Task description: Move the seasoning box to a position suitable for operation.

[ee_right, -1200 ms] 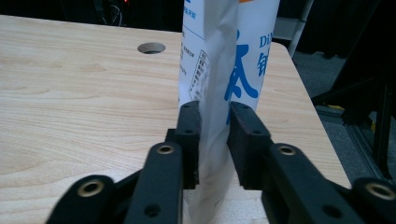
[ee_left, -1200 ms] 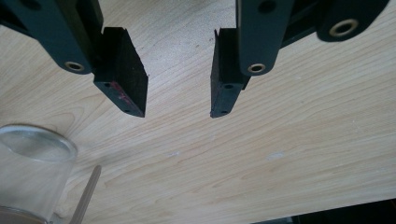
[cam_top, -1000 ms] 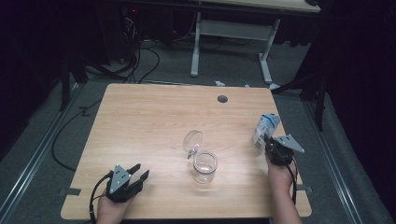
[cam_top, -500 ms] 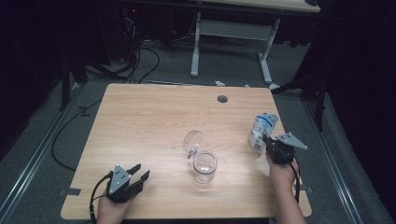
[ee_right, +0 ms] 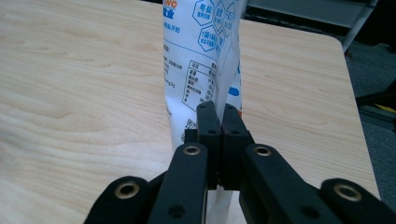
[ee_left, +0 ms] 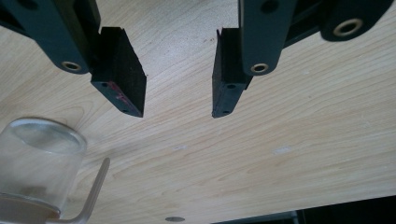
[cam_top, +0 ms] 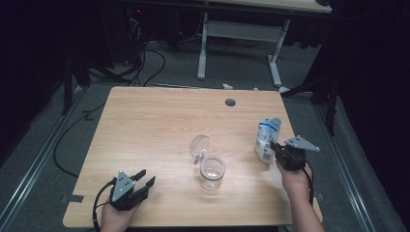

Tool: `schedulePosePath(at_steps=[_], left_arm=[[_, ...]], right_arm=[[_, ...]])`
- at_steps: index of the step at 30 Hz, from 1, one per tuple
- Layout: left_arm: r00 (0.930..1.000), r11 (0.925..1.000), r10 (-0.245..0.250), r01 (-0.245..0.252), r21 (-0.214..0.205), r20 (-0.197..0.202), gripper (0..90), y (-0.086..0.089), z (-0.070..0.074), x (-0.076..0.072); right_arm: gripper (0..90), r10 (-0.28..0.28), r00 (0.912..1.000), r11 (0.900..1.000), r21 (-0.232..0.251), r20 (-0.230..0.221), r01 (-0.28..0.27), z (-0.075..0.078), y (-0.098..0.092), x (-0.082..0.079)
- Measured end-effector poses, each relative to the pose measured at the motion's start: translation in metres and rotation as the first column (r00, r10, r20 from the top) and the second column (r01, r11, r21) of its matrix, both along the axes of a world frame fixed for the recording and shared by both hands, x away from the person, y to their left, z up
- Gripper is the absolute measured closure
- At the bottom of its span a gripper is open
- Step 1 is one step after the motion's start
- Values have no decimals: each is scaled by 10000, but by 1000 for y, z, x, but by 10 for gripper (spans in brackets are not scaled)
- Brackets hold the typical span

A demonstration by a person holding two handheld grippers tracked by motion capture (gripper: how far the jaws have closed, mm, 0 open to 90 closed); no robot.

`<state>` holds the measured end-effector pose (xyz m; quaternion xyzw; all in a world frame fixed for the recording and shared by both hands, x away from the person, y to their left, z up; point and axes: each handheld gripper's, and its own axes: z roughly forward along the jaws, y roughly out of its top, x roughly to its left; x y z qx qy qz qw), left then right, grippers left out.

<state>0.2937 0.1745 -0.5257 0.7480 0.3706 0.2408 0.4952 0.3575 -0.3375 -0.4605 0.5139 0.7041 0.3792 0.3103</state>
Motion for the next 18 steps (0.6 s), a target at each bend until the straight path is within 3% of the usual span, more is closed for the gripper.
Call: schedulePosePath(at_steps=[18], left_arm=[[9998,9998,-140,143,-168,170,552,-1,1,0]], right_arm=[[896,982,9895,9948,-153,-1056,-1004,24,8,-17]])
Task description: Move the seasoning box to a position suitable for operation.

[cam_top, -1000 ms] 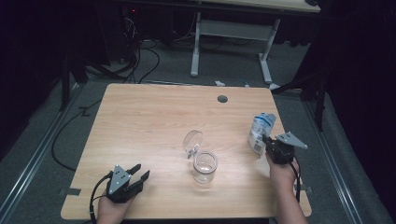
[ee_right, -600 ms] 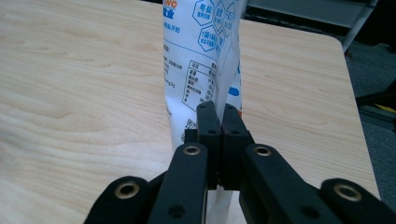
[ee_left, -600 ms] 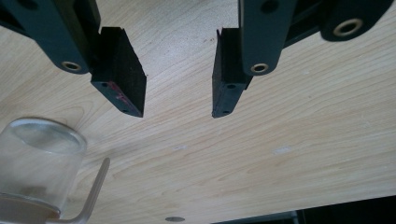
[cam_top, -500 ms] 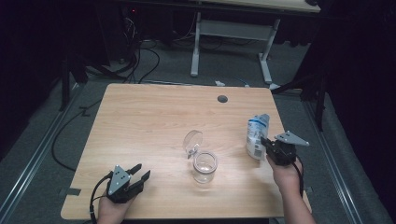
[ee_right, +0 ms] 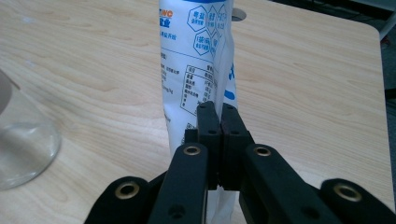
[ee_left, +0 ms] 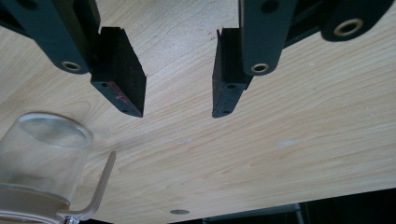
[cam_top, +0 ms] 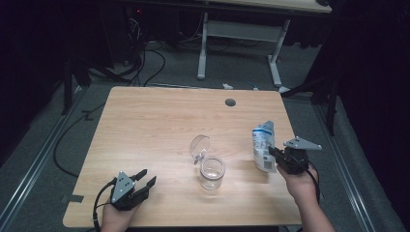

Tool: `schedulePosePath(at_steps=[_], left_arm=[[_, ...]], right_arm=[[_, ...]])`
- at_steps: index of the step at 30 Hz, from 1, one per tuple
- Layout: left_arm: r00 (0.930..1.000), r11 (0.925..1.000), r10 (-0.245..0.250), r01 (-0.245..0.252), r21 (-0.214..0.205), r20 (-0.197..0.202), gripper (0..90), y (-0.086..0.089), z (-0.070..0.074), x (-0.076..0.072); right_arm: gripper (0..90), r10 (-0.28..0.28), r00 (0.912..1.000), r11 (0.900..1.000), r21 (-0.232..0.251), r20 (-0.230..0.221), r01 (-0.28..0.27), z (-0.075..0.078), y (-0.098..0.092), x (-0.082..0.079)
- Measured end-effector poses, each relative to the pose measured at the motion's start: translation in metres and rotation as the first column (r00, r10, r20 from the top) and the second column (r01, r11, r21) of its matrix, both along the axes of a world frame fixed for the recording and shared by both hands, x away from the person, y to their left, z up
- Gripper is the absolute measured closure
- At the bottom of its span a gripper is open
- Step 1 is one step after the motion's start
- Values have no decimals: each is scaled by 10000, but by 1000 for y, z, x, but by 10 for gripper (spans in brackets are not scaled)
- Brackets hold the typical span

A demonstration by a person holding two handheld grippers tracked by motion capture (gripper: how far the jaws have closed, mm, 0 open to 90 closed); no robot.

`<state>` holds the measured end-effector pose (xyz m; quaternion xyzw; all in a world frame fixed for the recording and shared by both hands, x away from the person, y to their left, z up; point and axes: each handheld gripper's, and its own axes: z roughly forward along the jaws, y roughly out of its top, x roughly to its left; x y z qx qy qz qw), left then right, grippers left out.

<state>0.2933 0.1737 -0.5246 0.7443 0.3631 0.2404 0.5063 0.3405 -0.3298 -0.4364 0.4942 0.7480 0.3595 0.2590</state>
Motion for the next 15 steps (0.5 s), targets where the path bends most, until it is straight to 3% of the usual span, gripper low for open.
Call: schedulePosePath(at_steps=[4,9,15], left_arm=[[9999,9997,-111,110,-234,-39,552,0,1,2],[9994,9995,-305,305,10,163,553,-2,3,0],[9996,9996,-270,271,-118,44,553,-1,1,2]], right_arm=[[896,48,9997,9999,152,-254,-44,4,2,-4],[896,84,9993,9998,169,-367,-78,9,8,-11],[895,229,9970,9997,84,-739,-223,15,12,-13]])
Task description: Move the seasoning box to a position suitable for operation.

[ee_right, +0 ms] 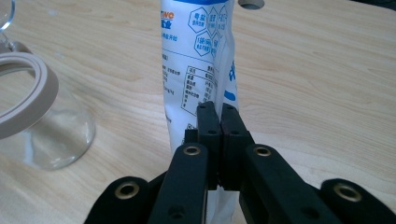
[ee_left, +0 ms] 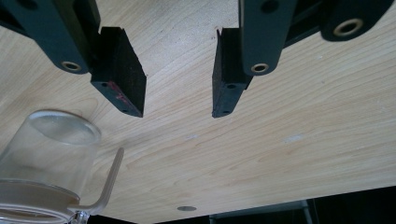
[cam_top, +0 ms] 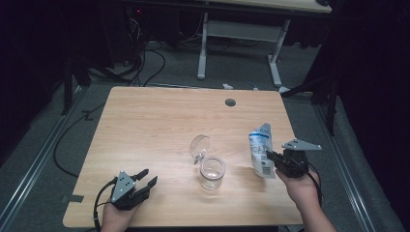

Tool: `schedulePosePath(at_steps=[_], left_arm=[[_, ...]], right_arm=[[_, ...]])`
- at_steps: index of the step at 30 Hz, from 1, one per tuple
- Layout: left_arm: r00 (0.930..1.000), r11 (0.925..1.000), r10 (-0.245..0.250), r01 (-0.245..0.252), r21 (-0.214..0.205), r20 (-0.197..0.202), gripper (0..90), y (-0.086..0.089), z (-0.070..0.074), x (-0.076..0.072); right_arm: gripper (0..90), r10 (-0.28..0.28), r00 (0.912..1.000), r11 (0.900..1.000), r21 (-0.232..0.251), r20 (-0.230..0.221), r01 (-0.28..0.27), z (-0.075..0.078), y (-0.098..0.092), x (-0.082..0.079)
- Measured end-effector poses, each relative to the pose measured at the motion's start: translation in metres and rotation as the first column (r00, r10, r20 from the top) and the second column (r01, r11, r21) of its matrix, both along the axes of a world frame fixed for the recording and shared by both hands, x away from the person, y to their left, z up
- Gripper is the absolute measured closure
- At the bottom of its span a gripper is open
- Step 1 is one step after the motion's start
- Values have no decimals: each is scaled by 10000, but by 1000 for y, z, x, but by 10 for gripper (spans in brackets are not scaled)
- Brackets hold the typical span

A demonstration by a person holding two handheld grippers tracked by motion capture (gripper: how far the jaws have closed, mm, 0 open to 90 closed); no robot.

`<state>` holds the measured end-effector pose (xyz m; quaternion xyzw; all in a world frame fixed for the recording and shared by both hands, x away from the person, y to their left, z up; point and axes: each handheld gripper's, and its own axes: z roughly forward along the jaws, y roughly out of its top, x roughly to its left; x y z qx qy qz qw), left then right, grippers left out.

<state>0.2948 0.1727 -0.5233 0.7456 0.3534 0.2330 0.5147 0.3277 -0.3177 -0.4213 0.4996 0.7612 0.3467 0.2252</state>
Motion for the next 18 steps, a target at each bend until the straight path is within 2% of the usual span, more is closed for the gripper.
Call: schedulePosePath(at_steps=[5,7,10,13,18], left_arm=[[10000,10000,36,-36,64,15,553,-2,0,0],[10000,9999,23,-24,136,66,553,-3,0,-1],[10000,9998,-45,44,168,77,553,-6,-1,-1],[9999,9998,-87,86,195,55,551,-6,-2,-1],[10000,9998,-76,75,173,56,552,-4,-2,-2]], right_arm=[[895,199,9983,9996,-193,-544,-209,6,1,1],[895,303,9965,9986,-409,-781,-336,8,2,0],[895,406,9913,9969,-612,-1250,-485,7,4,-2],[894,536,9874,9963,-590,-1490,-630,8,5,-5],[894,737,9785,9917,-899,-1926,-924,13,11,-7]])
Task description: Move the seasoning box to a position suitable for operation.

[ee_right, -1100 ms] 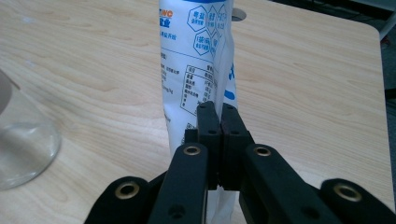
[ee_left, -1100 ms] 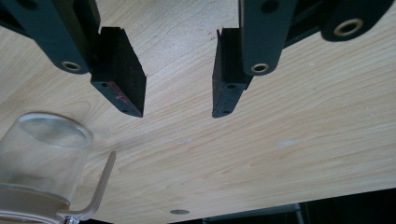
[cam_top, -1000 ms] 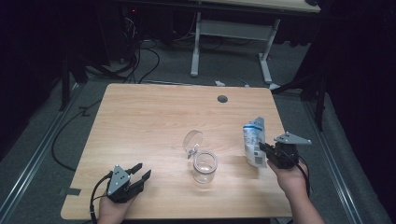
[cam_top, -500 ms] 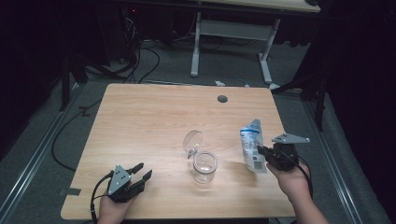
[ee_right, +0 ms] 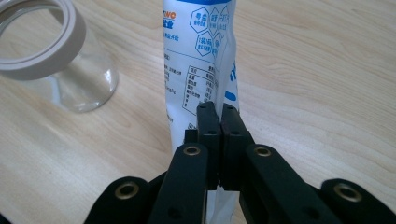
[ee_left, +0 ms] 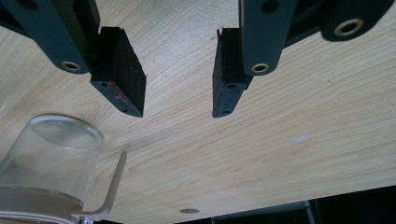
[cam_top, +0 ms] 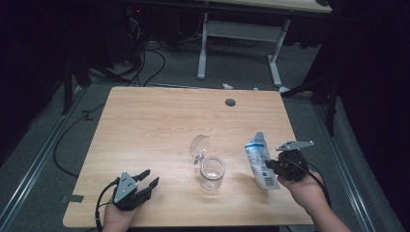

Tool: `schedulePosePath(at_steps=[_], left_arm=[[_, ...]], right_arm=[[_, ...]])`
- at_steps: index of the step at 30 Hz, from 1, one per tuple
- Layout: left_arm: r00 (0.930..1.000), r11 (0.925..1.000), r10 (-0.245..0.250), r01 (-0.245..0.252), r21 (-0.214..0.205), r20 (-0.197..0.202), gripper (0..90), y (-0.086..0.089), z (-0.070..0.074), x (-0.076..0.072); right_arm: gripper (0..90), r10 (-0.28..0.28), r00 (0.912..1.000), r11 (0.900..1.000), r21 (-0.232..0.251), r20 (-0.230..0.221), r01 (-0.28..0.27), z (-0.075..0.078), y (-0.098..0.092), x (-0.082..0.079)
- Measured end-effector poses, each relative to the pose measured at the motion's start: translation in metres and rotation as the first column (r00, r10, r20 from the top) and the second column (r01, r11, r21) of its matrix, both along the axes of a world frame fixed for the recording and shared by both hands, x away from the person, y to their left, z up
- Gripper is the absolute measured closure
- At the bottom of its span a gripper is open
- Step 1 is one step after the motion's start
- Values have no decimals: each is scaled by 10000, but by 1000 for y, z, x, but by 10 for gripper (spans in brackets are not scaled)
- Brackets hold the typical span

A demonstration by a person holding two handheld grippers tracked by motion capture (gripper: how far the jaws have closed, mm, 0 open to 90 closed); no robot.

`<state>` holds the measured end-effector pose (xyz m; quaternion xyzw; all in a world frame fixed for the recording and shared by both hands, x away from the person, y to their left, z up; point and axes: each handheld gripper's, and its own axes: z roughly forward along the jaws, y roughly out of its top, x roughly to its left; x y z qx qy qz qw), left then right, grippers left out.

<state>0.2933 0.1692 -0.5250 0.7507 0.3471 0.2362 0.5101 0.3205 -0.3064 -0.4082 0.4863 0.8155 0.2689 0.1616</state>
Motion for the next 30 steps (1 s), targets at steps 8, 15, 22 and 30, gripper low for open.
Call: schedulePosePath(at_steps=[8,15,22,30], left_arm=[[10000,10000,35,-34,-73,65,552,1,1,-1],[10000,10000,-8,9,-57,65,551,-1,0,-2],[10000,10000,-36,36,-29,44,551,-1,0,-3],[10000,10000,-17,17,-32,59,551,-1,0,-3]], right_arm=[[894,323,9973,9992,-215,-661,-338,11,8,2],[894,512,9903,9972,-477,-1295,-578,15,16,5],[894,673,9814,9934,-792,-1800,-827,19,19,9],[893,763,9694,9885,-1095,-2335,-1042,20,22,10]])
